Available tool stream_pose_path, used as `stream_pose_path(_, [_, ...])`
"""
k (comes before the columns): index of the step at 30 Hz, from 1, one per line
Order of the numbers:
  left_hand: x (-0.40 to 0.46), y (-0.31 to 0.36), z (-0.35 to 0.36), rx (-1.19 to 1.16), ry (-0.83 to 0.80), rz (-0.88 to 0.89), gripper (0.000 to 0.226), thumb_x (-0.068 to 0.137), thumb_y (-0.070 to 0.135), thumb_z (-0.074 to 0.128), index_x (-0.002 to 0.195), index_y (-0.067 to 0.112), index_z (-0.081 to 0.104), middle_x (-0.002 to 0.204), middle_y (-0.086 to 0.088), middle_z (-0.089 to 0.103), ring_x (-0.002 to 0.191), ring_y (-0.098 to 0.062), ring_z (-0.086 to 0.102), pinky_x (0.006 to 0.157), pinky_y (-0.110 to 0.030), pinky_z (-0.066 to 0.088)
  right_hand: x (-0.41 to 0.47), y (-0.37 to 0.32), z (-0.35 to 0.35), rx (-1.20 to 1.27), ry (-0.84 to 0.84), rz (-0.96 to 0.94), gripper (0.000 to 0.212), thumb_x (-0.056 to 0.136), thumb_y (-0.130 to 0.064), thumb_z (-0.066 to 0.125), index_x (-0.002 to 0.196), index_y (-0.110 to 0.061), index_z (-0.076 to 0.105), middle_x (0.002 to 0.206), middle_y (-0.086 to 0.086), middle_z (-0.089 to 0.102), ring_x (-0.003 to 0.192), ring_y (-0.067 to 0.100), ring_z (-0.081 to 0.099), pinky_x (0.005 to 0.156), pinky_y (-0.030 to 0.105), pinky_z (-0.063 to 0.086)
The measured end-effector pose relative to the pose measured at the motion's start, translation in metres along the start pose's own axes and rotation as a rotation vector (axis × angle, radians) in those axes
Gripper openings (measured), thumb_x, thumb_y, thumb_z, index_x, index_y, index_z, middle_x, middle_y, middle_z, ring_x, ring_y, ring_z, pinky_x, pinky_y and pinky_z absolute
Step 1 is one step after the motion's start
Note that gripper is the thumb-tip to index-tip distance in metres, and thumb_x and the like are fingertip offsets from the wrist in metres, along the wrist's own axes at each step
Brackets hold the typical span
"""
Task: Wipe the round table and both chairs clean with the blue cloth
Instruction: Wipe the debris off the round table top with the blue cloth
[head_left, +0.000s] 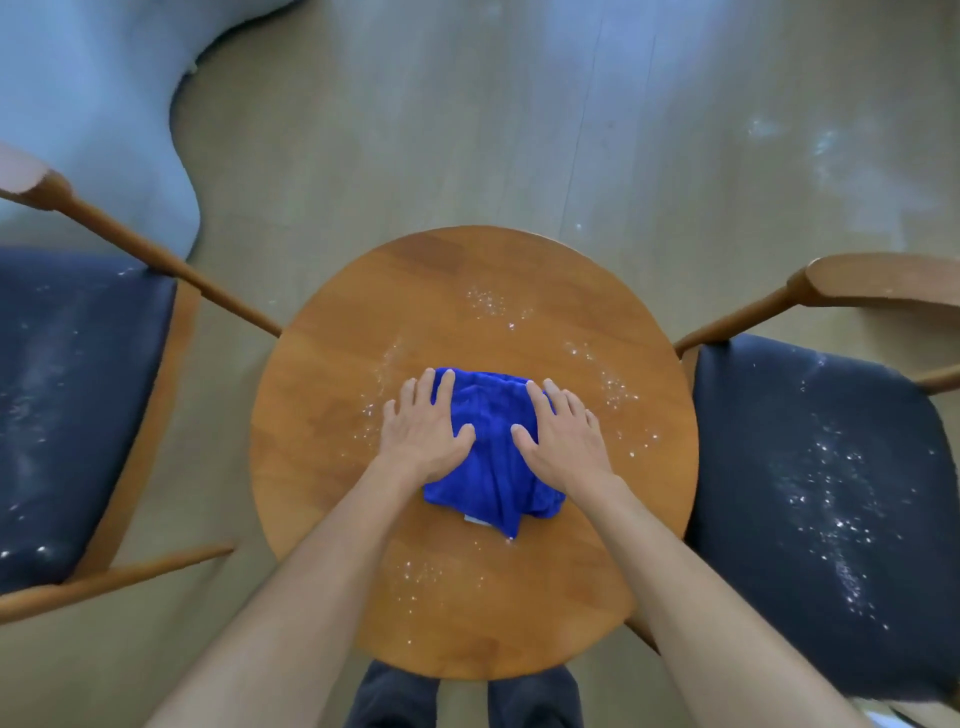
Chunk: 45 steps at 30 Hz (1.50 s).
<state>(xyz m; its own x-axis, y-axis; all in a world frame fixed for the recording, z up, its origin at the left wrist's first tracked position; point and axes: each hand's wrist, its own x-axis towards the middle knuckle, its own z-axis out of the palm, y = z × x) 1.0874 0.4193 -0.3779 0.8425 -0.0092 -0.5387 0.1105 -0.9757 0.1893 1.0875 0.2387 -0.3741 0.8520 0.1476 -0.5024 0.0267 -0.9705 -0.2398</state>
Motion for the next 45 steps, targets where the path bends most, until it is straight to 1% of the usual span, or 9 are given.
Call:
stream_pose_path(6, [0.027, -0.015, 0.009, 0.053, 0.152, 0.123, 0.073, 0.089, 0.035, 0.047, 0.151, 0.016, 0.013, 0.15, -0.003, 0.024, 0.129, -0.023, 0.029, 0.101, -0.034, 0.031, 0.018, -0.006, 0.016, -0.042, 0.192, 0.034, 0.061, 0.094, -0.035, 0.043, 0.149, -0.016, 0.025, 0.141, 0.0, 0.04, 0.128, 0.021, 0.036, 0.097, 0.033, 0.033])
stream_pose_path(14, [0.053, -0.016, -0.001, -0.05, 0.149, 0.154, 0.071, 0.082, 0.023, 0.054, 0.146, 0.013, 0.025, 0.123, -0.005, 0.038, 0.112, -0.024, 0.034, 0.093, -0.03, 0.032, 0.039, -0.001, 0.006, -0.066, 0.14, 0.037, 0.051, 0.083, -0.02, 0.052, 0.134, -0.017, 0.043, 0.115, 0.003, 0.041, 0.108, 0.023, 0.037, 0.089, 0.031, 0.031])
stream_pose_path(18, [0.062, -0.016, -0.011, -0.11, 0.098, 0.222, 0.033, 0.08, 0.011, 0.053, 0.112, 0.015, 0.054, 0.109, -0.002, 0.038, 0.102, -0.021, 0.036, 0.079, -0.026, 0.032, 0.045, 0.008, -0.002, 0.078, 0.101, -0.021, 0.035, 0.081, -0.011, 0.056, 0.114, -0.022, 0.051, 0.116, -0.002, 0.041, 0.108, 0.019, 0.037, 0.088, 0.028, 0.031])
stream_pose_path(22, [0.061, -0.014, -0.017, -0.198, 0.115, 0.34, 0.025, 0.077, -0.002, 0.047, 0.097, 0.012, 0.05, 0.103, -0.003, 0.044, 0.096, -0.023, 0.04, 0.072, -0.027, 0.031, 0.042, 0.018, -0.007, 0.344, -0.001, -0.02, 0.03, 0.079, 0.003, 0.05, 0.093, -0.022, 0.041, 0.092, -0.008, 0.046, 0.089, 0.021, 0.045, 0.069, 0.027, 0.032])
stream_pose_path(28, [0.027, -0.01, -0.015, -0.126, 0.445, 0.675, 0.036, 0.052, -0.024, 0.044, 0.075, 0.003, 0.052, 0.08, -0.013, 0.051, 0.07, -0.03, 0.045, 0.057, -0.04, 0.041, 0.005, 0.029, 0.001, 0.011, 0.512, -0.285, 0.039, 0.071, 0.01, 0.052, 0.105, -0.006, 0.061, 0.089, 0.007, 0.055, 0.08, 0.028, 0.051, 0.069, 0.036, 0.044])
stream_pose_path(32, [-0.001, -0.028, 0.02, 0.04, 0.502, 0.802, 0.028, 0.063, -0.016, 0.045, 0.075, 0.007, 0.055, 0.085, -0.013, 0.058, 0.077, -0.026, 0.044, 0.064, -0.032, 0.04, -0.026, 0.03, 0.032, -0.204, 0.598, -0.388, 0.035, 0.077, 0.004, 0.047, 0.104, -0.004, 0.068, 0.079, 0.009, 0.055, 0.068, 0.029, 0.051, 0.062, 0.037, 0.041])
stream_pose_path(37, [-0.015, -0.037, 0.037, 0.082, 0.348, 0.781, 0.026, 0.056, -0.009, 0.053, 0.075, 0.007, 0.059, 0.103, -0.013, 0.064, 0.088, -0.029, 0.058, 0.075, -0.032, 0.047, -0.048, 0.027, 0.054, -0.198, 0.422, -0.397, 0.052, 0.073, -0.025, 0.062, 0.119, -0.002, 0.064, 0.088, 0.008, 0.057, 0.079, 0.031, 0.055, 0.074, 0.038, 0.044])
stream_pose_path(41, [-0.017, -0.032, 0.029, 0.047, 0.284, 0.759, 0.018, 0.064, 0.007, 0.041, 0.071, 0.006, 0.058, 0.098, -0.012, 0.064, 0.083, -0.03, 0.059, 0.074, -0.034, 0.048, -0.033, 0.02, 0.039, -0.135, 0.43, -0.474, 0.033, 0.075, -0.031, 0.063, 0.093, -0.004, 0.066, 0.104, 0.01, 0.06, 0.102, 0.032, 0.055, 0.085, 0.042, 0.044])
stream_pose_path(45, [-0.009, -0.029, 0.017, -0.075, 0.325, 0.758, 0.021, 0.074, 0.003, 0.041, 0.067, 0.005, 0.06, 0.084, -0.008, 0.064, 0.069, -0.025, 0.056, 0.063, -0.032, 0.048, -0.014, 0.015, 0.042, -0.086, 0.243, -0.657, 0.062, 0.083, -0.037, 0.059, 0.141, -0.019, 0.045, 0.151, 0.011, 0.036, 0.141, 0.031, 0.029, 0.116, 0.046, 0.025])
